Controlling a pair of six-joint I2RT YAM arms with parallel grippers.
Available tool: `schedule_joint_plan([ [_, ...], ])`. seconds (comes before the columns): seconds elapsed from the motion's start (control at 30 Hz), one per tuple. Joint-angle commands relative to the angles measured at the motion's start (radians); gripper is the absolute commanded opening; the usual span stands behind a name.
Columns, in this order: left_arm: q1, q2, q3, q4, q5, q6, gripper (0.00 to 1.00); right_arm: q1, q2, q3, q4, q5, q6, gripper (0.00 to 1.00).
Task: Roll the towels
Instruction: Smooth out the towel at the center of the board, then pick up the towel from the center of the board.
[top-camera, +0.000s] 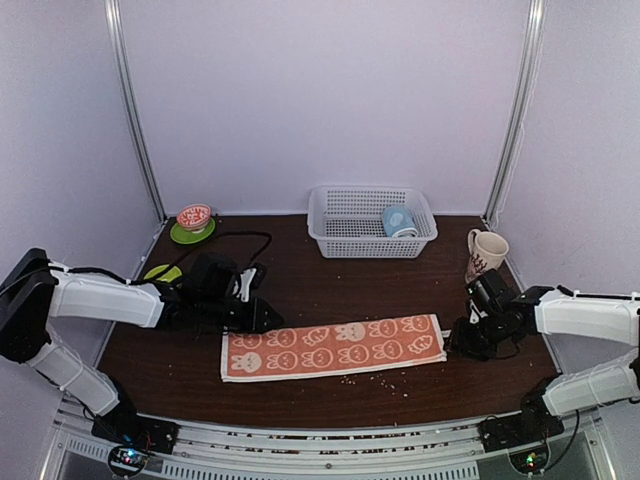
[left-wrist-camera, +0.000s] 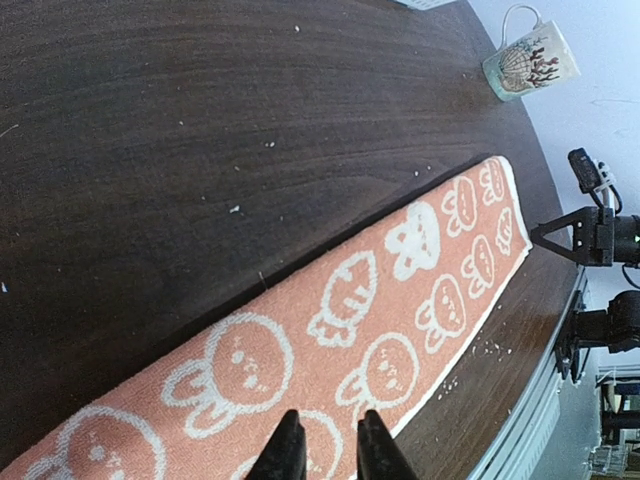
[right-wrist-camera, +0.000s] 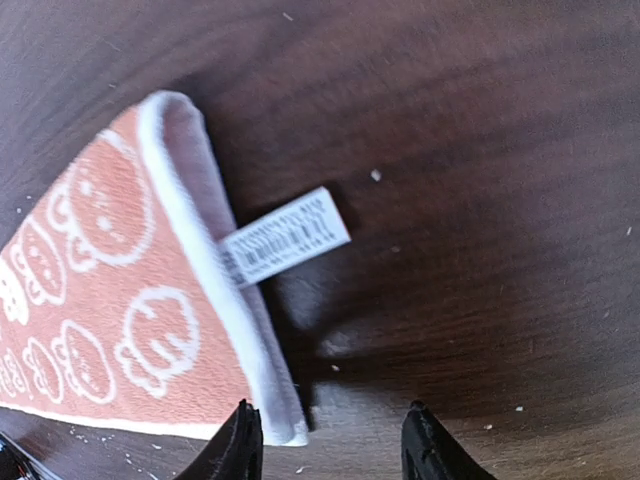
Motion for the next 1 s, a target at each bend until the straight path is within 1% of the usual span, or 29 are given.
schedule_joint_plan([
  [0.0, -0.001, -0.011, -0.021, 0.026, -0.010, 0.001, 0.20, -0.004, 0.013, -0.035, 0.063, -0.044, 0.089, 0.48],
  [0.17, 0.000, -0.051, -0.047, 0.025, -0.028, 0.002, 0.20, 0.002, 0.046, -0.063, 0.071, -0.068, 0.118, 0.46],
  [0.33, -0.002, -0.062, -0.072, 0.057, -0.028, -0.006, 0.20, 0.017, 0.026, -0.043, 0.050, -0.040, 0.155, 0.50],
  [0.53, 0.000, -0.067, -0.063, 0.060, -0.023, 0.004, 0.20, 0.096, 0.168, 0.046, -0.110, 0.035, 0.107, 0.47],
  [0.7, -0.001, -0.088, -0.071, 0.070, -0.027, 0.016, 0.19, 0.173, 0.274, 0.100, -0.165, 0.040, 0.124, 0.42],
  [0.8, -0.001, -0.110, -0.092, 0.090, -0.016, 0.012, 0.19, 0.222, 0.338, 0.085, -0.132, 0.004, 0.162, 0.37],
  [0.83, -0.001, -0.117, -0.100, 0.093, -0.014, 0.012, 0.19, 0.238, 0.355, 0.078, -0.116, -0.008, 0.174, 0.34],
  [0.97, -0.001, -0.156, -0.123, 0.091, -0.012, 0.017, 0.19, 0.274, 0.358, 0.033, -0.065, -0.022, 0.237, 0.16],
])
